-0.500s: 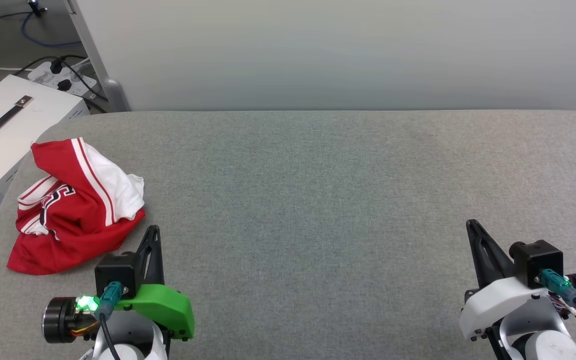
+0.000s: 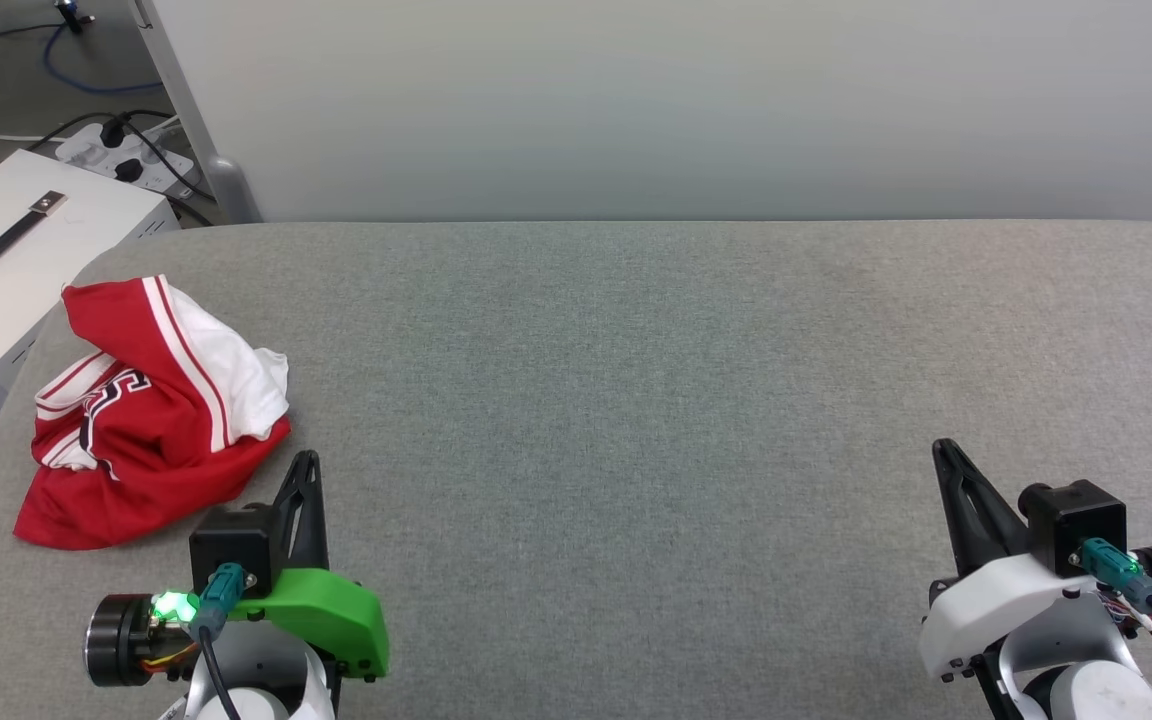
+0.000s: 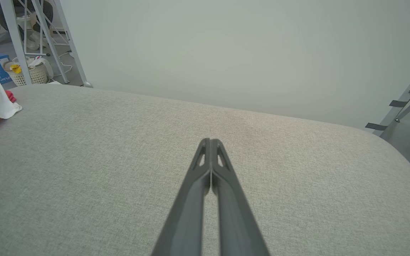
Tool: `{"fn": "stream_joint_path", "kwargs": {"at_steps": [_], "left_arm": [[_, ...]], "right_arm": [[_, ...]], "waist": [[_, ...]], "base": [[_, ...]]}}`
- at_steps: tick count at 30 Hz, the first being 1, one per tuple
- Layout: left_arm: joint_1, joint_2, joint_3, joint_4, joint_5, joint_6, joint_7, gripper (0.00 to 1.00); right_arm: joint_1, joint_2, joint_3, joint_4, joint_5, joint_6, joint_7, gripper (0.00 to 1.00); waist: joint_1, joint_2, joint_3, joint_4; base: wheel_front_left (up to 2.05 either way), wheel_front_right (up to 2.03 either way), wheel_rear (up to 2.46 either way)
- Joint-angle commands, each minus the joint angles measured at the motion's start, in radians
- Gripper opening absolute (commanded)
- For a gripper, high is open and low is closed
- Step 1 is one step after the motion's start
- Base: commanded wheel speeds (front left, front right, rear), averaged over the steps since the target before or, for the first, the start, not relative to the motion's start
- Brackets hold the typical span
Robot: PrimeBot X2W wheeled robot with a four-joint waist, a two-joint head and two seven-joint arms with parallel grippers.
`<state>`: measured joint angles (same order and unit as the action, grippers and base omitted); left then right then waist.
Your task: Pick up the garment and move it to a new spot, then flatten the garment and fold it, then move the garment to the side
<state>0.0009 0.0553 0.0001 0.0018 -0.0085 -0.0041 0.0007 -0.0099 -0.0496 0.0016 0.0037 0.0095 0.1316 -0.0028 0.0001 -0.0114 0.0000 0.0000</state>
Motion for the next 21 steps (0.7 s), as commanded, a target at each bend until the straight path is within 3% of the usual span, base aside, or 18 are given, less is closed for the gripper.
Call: {"fn": "stream_joint_path", "kwargs": {"at_steps": [1, 7, 8, 21], "left_arm": [[-0.001, -0.005, 0.000, -0.002, 0.009, 0.004, -0.001, 0.00], [-0.001, -0.005, 0.000, -0.002, 0.009, 0.004, -0.001, 0.00], [0.000, 0.000, 0.000, 0.000, 0.000, 0.000, 0.000, 1.00], [-0.001, 0.000, -0.002, 0.018, -0.021, 0.000, -0.022, 1.00]], "right_arm": [[0.010, -0.001, -0.002, -0.004, -0.009, -0.001, 0.003, 0.00], [0.010, -0.001, -0.002, -0.004, -0.009, -0.001, 0.003, 0.00], [0.000, 0.000, 0.000, 0.000, 0.000, 0.000, 0.000, 1.00], [-0.002, 0.000, -0.011, 0.013, 0.016, 0.000, -0.021, 1.00]], "waist": [[-0.0001, 0.0114, 0.000, 0.000], [-0.0001, 0.0114, 0.000, 0.000], [0.0000, 0.0000, 0.000, 0.000], [0.0000, 0.0009, 0.003, 0.000]], "base": [[0.00, 0.00, 0.00], [0.00, 0.00, 0.00], [0.00, 0.00, 0.00], [0.00, 0.00, 0.00]]}}
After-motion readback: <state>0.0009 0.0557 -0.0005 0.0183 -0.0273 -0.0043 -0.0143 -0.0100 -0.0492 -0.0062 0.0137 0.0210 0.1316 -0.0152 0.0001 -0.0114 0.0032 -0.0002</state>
